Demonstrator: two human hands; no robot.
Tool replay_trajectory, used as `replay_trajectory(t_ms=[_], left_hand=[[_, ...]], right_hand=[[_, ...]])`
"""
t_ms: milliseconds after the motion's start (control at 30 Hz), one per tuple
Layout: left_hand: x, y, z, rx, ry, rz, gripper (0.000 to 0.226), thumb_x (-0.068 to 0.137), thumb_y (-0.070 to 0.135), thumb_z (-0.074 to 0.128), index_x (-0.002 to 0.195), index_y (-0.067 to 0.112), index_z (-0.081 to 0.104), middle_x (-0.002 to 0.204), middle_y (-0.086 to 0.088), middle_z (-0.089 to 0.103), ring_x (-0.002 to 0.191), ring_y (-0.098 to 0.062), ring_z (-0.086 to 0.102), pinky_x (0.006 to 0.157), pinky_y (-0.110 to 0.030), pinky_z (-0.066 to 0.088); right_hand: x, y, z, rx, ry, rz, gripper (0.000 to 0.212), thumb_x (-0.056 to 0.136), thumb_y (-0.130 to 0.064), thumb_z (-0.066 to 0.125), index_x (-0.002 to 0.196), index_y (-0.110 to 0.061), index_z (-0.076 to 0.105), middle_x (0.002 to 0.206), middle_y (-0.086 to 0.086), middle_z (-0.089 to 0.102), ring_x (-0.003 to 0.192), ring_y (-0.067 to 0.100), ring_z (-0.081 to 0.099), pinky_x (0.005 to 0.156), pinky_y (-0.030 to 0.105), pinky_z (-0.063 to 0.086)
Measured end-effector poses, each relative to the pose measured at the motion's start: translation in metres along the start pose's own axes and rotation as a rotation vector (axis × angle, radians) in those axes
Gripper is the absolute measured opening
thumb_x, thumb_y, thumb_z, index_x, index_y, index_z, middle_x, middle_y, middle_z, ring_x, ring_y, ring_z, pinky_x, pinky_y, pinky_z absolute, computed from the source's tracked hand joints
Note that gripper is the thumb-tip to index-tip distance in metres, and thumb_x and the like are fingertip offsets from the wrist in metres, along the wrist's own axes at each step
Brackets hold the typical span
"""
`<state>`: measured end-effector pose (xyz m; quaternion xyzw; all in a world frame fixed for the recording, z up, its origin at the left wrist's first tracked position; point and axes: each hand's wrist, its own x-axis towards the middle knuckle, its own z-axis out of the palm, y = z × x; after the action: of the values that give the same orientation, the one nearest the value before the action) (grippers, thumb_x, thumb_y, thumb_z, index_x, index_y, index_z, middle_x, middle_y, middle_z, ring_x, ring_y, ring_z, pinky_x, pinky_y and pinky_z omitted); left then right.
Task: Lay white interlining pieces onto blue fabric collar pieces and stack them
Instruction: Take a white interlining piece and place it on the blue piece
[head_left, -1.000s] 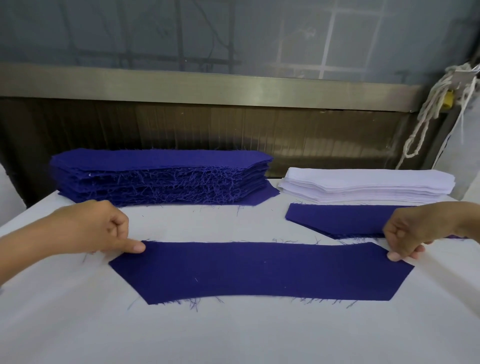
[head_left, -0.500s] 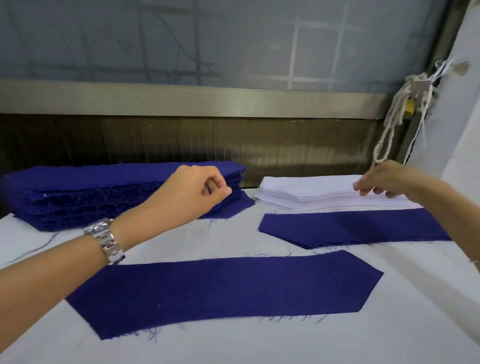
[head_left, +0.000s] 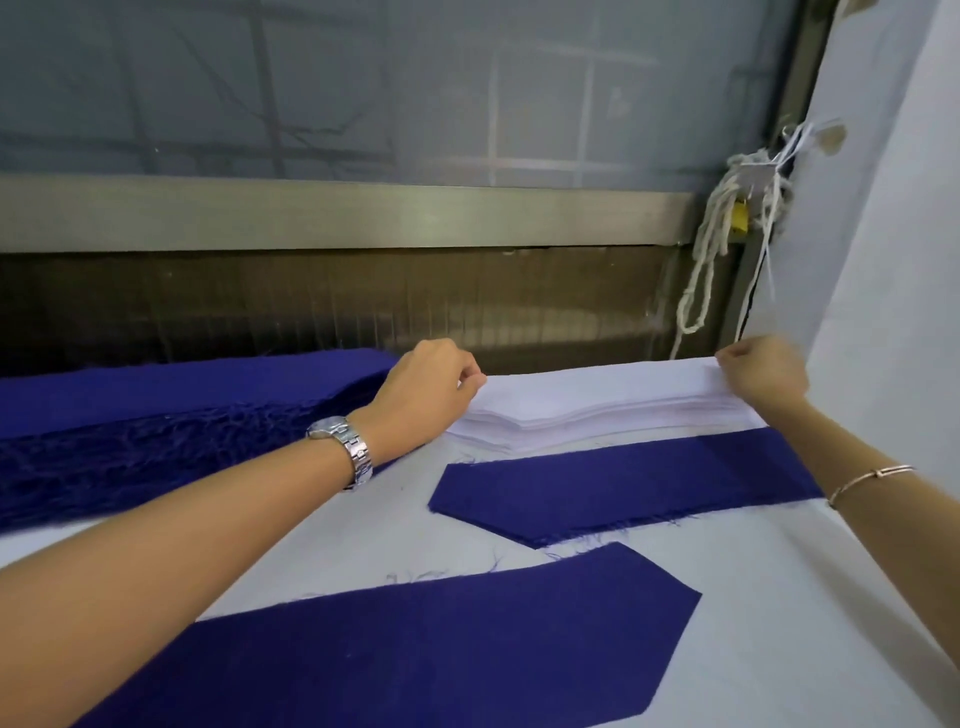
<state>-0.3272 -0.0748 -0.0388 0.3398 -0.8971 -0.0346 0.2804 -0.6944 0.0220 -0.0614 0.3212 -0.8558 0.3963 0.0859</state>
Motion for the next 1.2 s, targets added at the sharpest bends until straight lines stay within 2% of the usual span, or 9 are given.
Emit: replay_trajectory(t_ms=[133,233,367,533,700,867,967,1100,1200], left_hand=[[0.011,-0.007,0.014,0.046,-0.026,-0.063,0.028,0.098,0.020,0.057,0.080,0.008,0.075,0.079,-0.010,0.067,0.068,-0.026,0.061,0.070,-0.039,0.057],[0.018,-0.011,0.020,0.097,-0.034,-0.094,0.030,0.097,0.021,0.058,0.069,0.011,0.064,0.077,-0.005,0.056,0.068,-0.019,0.053,0.072,-0.045,0.058],[0.023,-0.012,0.024,0.131,-0.050,-0.108,0.032,0.095,0.021,0.060,0.066,0.007,0.065,0.071,-0.007,0.062,0.064,-0.022,0.059,0.067,-0.044,0.058],[0.025,-0.013,0.025,0.112,-0.059,-0.088,0.023,0.096,0.029,0.063,0.095,0.013,0.079,0.097,0.003,0.075,0.076,-0.015,0.066,0.065,-0.033,0.057],[0.028,-0.013,0.025,0.092,-0.091,-0.090,0.021,0.096,0.029,0.064,0.100,0.012,0.077,0.098,-0.001,0.073,0.080,-0.013,0.065,0.063,-0.024,0.044],[0.033,-0.013,0.025,0.100,-0.149,-0.086,0.029,0.096,0.028,0.064,0.113,0.005,0.069,0.119,-0.006,0.063,0.101,-0.021,0.062,0.078,-0.032,0.047],[0.037,-0.013,0.024,0.124,-0.188,-0.079,0.046,0.096,0.029,0.063,0.138,0.010,0.056,0.139,-0.006,0.055,0.125,-0.024,0.054,0.099,-0.037,0.047],[0.041,-0.014,0.025,0.178,-0.219,-0.052,0.047,0.098,0.029,0.061,0.141,0.012,0.054,0.142,-0.006,0.056,0.130,-0.025,0.051,0.105,-0.040,0.042],[0.043,-0.015,0.027,0.208,-0.228,-0.030,0.047,0.098,0.029,0.061,0.142,0.016,0.053,0.142,-0.005,0.055,0.131,-0.026,0.049,0.107,-0.042,0.039]], right_hand=[[0.015,0.014,0.003,-0.121,0.065,0.036,0.028,0.100,-0.021,0.054,0.111,-0.005,0.075,0.117,0.028,0.065,0.116,0.046,0.052,0.091,0.045,0.048],[0.023,0.021,0.006,-0.238,0.061,0.034,0.035,0.101,-0.026,0.055,0.120,0.000,0.069,0.128,0.030,0.055,0.126,0.044,0.041,0.098,0.048,0.044],[0.029,0.024,0.009,-0.279,0.062,0.028,0.039,0.100,-0.028,0.056,0.118,0.004,0.067,0.129,0.030,0.053,0.126,0.043,0.041,0.097,0.048,0.045],[0.031,0.020,0.009,-0.304,0.073,0.028,0.040,0.099,-0.026,0.060,0.118,0.008,0.066,0.127,0.029,0.056,0.126,0.044,0.042,0.096,0.049,0.045],[0.035,0.017,0.008,-0.325,0.078,-0.029,0.027,0.097,-0.016,0.060,0.111,0.005,0.071,0.121,0.027,0.060,0.122,0.045,0.045,0.098,0.048,0.044],[0.037,0.013,0.002,-0.277,0.022,-0.133,0.013,0.088,-0.010,0.067,0.092,0.000,0.074,0.100,0.024,0.070,0.089,0.038,0.057,0.081,0.038,0.045],[0.041,0.019,0.001,-0.127,-0.003,-0.106,0.018,0.089,0.001,0.060,0.107,0.002,0.063,0.109,0.025,0.065,0.100,0.041,0.059,0.083,0.038,0.044],[0.043,0.031,-0.002,0.089,0.054,-0.083,0.036,0.092,0.006,0.054,0.127,-0.002,0.050,0.122,0.024,0.057,0.110,0.042,0.055,0.081,0.034,0.039],[0.047,0.039,-0.005,0.178,0.034,-0.076,0.036,0.092,0.004,0.055,0.126,-0.006,0.059,0.114,0.019,0.059,0.105,0.037,0.056,0.084,0.037,0.043]])
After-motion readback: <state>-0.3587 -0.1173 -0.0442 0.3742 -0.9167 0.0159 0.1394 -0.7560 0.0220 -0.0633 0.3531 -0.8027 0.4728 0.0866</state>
